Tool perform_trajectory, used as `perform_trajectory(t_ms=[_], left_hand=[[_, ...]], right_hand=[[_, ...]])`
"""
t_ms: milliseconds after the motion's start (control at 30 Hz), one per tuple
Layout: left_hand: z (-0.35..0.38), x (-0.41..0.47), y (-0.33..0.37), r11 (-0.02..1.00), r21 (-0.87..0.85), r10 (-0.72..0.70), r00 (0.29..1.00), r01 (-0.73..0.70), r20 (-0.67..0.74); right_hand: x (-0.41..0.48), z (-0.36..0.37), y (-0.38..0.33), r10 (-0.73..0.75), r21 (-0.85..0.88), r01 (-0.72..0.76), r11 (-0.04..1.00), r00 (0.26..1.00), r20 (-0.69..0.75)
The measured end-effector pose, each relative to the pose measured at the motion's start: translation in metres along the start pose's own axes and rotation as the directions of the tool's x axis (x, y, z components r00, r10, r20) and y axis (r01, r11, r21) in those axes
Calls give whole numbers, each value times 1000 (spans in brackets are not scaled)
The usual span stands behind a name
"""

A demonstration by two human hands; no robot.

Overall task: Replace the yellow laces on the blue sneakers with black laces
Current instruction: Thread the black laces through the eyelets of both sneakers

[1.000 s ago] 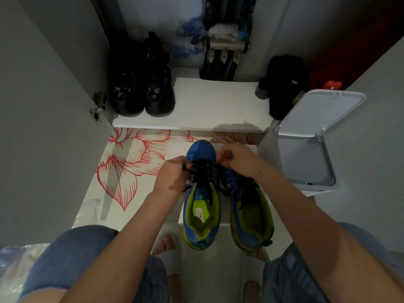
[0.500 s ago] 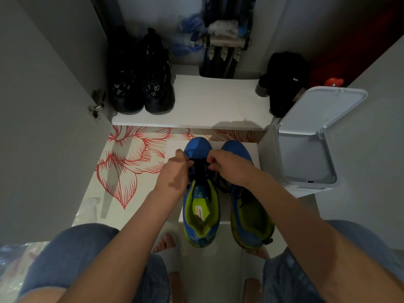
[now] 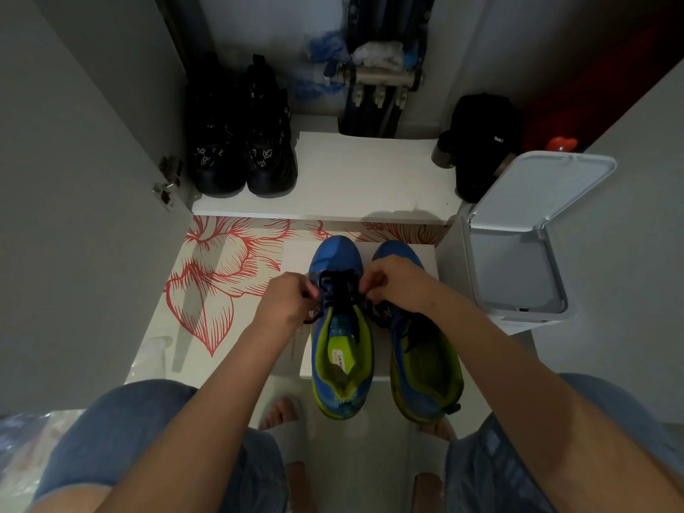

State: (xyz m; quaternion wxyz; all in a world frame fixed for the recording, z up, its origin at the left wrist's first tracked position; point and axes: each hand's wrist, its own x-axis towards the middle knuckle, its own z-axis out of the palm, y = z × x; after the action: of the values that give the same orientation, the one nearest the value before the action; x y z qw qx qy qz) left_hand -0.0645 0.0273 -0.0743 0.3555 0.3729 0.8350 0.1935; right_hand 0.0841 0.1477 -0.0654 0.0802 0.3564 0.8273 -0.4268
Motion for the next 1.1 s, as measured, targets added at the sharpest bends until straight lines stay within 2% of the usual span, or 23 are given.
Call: perform_trajectory(t_ms=[133, 300, 400, 567, 633, 700, 800, 933, 1100], left_hand=[[4, -2, -1, 995, -55, 81, 994, -85, -67], [7, -2, 1, 995, -26, 94, 994, -95, -53], [9, -2, 4, 996, 9, 89, 995, -89, -37], [9, -2, 7, 994, -28, 104, 995, -104, 3], [10, -2, 7, 992, -33, 118, 993, -118, 11], [8, -3, 6, 991, -17, 131, 991, -131, -16], [6, -2, 3, 992, -69, 99, 995, -101, -24], [9, -2, 0, 993, 32, 117, 992, -115, -38], [13, -2, 3, 990, 64, 129, 990, -125, -63]], right_hand=[[1, 7, -2, -26, 17, 26, 1000, 999, -29], [3, 12, 1, -50, 65, 51, 997, 998, -32], [3, 15, -2, -100, -4, 100, 995, 995, -5], [4, 14, -8, -229, -221, 218, 951, 973, -25], [4, 11, -13, -268, -251, 254, 934, 963, -20], [2, 11, -17, -246, -174, 240, 955, 969, -13], [1, 0, -7, -99, 24, 100, 995, 994, -44], [1, -7, 4, -42, -33, 44, 998, 998, 52], [4, 6, 1, -39, -5, 39, 999, 999, 12]])
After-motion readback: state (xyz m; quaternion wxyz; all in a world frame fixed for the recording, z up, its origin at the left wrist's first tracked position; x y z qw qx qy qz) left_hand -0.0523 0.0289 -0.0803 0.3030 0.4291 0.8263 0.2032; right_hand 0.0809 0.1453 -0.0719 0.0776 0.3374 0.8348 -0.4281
